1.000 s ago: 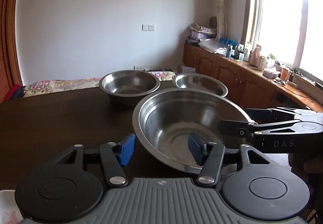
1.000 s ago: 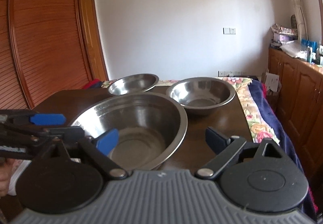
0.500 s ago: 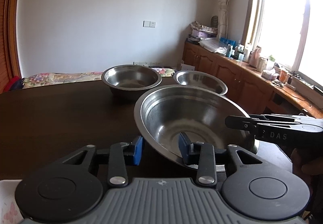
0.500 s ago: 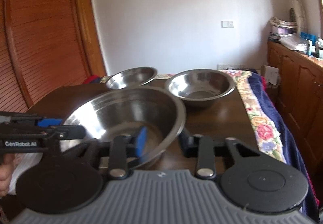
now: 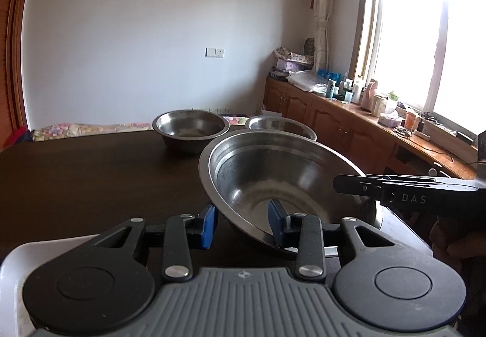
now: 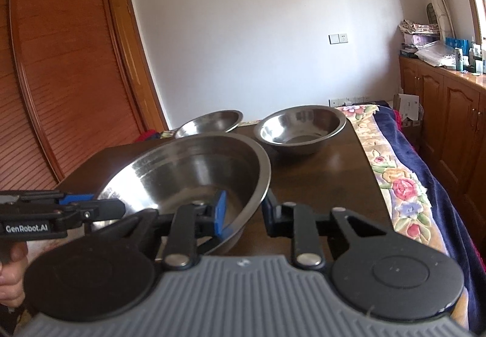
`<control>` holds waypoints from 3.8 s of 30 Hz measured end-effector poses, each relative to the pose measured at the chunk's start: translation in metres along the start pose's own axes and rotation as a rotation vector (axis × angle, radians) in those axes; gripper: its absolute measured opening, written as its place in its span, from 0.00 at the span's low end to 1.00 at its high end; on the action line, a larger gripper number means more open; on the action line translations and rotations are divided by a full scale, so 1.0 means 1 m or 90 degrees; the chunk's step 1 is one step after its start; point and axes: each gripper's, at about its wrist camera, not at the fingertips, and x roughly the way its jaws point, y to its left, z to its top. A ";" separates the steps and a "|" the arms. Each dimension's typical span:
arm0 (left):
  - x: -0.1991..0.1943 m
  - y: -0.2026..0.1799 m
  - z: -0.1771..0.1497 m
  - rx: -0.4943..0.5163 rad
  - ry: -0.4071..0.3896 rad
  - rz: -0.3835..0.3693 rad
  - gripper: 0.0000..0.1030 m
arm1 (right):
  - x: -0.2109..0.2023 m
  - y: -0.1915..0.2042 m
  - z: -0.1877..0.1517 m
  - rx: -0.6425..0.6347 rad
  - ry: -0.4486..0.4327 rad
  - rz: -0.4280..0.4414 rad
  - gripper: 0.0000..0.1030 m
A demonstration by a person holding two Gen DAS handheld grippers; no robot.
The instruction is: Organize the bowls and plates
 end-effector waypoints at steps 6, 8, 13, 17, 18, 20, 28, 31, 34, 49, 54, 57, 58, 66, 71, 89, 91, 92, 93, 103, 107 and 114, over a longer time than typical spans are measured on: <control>-0.019 -0.004 -0.010 0.005 -0.012 0.004 0.63 | -0.016 0.009 -0.007 -0.001 -0.005 0.012 0.27; -0.024 -0.005 -0.014 0.010 -0.017 0.005 0.63 | -0.020 0.011 -0.010 0.003 -0.005 0.018 0.27; -0.035 -0.004 -0.020 0.017 -0.021 -0.001 0.63 | -0.029 0.018 -0.016 0.005 -0.003 0.022 0.27; -0.035 -0.003 -0.025 0.021 -0.014 0.002 0.63 | -0.032 0.020 -0.020 0.006 -0.002 0.029 0.27; -0.034 -0.002 -0.027 0.021 -0.012 0.003 0.63 | -0.032 0.021 -0.022 0.007 -0.001 0.031 0.27; -0.032 0.000 -0.030 0.018 -0.007 0.005 0.63 | -0.032 0.022 -0.024 0.008 0.001 0.034 0.27; -0.031 0.006 -0.037 0.009 0.005 0.011 0.63 | -0.032 0.029 -0.031 0.002 0.007 0.046 0.27; -0.032 0.005 -0.039 0.010 0.006 0.010 0.63 | -0.032 0.031 -0.032 -0.001 0.009 0.047 0.27; -0.032 0.002 -0.038 0.010 0.008 0.006 0.63 | -0.034 0.031 -0.033 0.000 0.010 0.047 0.27; -0.019 0.013 -0.039 0.002 0.027 -0.009 0.65 | -0.035 0.027 -0.040 0.009 0.027 0.041 0.27; -0.019 0.014 -0.040 0.003 0.024 -0.006 0.69 | -0.033 0.028 -0.040 0.007 0.024 0.038 0.28; -0.022 0.012 -0.042 0.010 0.016 0.001 0.77 | -0.034 0.027 -0.039 0.007 0.017 0.034 0.30; -0.024 0.012 -0.041 0.013 0.012 0.004 0.78 | -0.035 0.026 -0.038 0.005 0.014 0.030 0.31; -0.039 0.018 -0.029 0.015 -0.019 0.014 0.81 | -0.047 0.017 -0.026 0.002 -0.011 0.007 0.44; -0.041 0.023 -0.010 0.016 -0.039 0.020 0.83 | -0.050 0.016 -0.016 -0.004 -0.023 0.004 0.44; 0.009 0.062 0.076 0.034 -0.043 0.072 0.83 | -0.008 0.018 0.067 -0.080 -0.036 0.012 0.44; 0.015 0.067 0.082 0.038 -0.042 0.077 0.83 | 0.003 0.017 0.071 -0.082 -0.030 0.014 0.44; 0.019 0.070 0.085 0.041 -0.041 0.081 0.83 | 0.008 0.015 0.072 -0.079 -0.026 0.016 0.44; 0.023 0.072 0.087 0.043 -0.038 0.083 0.83 | 0.015 0.014 0.072 -0.076 -0.021 0.024 0.44; 0.079 0.101 0.099 0.038 0.003 0.093 0.83 | 0.076 0.014 0.092 -0.098 0.021 0.031 0.44; 0.105 0.111 0.096 0.032 0.030 0.087 0.83 | 0.099 0.012 0.094 -0.094 0.038 0.040 0.44; 0.135 0.121 0.098 0.015 0.046 0.067 0.83 | 0.138 0.013 0.094 -0.108 0.080 0.038 0.44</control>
